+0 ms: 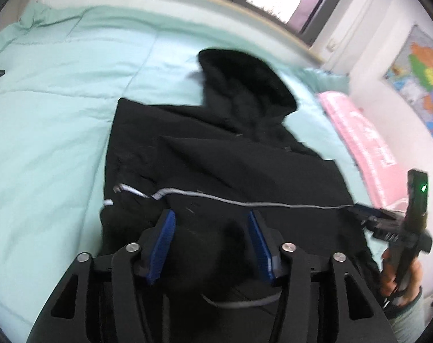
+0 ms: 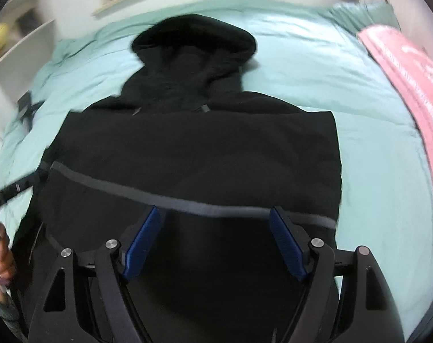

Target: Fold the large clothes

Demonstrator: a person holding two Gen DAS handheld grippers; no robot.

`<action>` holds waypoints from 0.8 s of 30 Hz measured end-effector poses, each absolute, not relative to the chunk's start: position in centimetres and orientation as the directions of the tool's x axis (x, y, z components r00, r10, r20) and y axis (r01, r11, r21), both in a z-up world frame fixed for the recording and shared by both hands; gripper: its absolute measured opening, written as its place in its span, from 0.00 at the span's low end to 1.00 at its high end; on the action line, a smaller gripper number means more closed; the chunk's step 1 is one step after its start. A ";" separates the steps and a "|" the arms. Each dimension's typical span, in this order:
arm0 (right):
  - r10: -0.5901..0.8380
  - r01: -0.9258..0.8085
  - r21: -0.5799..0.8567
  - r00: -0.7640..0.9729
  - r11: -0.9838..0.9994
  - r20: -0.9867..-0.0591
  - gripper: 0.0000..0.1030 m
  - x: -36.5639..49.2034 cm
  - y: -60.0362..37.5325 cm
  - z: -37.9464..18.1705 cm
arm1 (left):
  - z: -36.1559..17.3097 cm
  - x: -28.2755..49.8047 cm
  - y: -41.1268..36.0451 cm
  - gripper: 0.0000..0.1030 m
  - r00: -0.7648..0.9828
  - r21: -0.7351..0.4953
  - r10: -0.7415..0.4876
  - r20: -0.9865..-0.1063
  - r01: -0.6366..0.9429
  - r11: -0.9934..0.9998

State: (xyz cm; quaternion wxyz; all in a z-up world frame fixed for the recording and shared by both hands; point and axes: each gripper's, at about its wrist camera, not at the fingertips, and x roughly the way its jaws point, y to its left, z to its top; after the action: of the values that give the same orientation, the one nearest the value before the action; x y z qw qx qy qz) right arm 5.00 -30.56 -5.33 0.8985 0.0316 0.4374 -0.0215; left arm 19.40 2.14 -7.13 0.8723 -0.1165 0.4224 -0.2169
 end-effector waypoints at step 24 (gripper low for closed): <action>-0.009 0.051 0.018 0.487 0.999 -0.874 0.91 4.3 -31.1 -10.6 | -10.0 21.7 1.9 0.55 0.465 -0.340 -0.401 -0.789 0.212 0.916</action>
State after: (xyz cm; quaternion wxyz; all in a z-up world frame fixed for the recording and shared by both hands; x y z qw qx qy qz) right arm 4.29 -31.13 -10.59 0.8619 0.0205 0.5063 -0.0175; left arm 21.74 1.85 -10.04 0.8505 -0.0972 0.4846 -0.1802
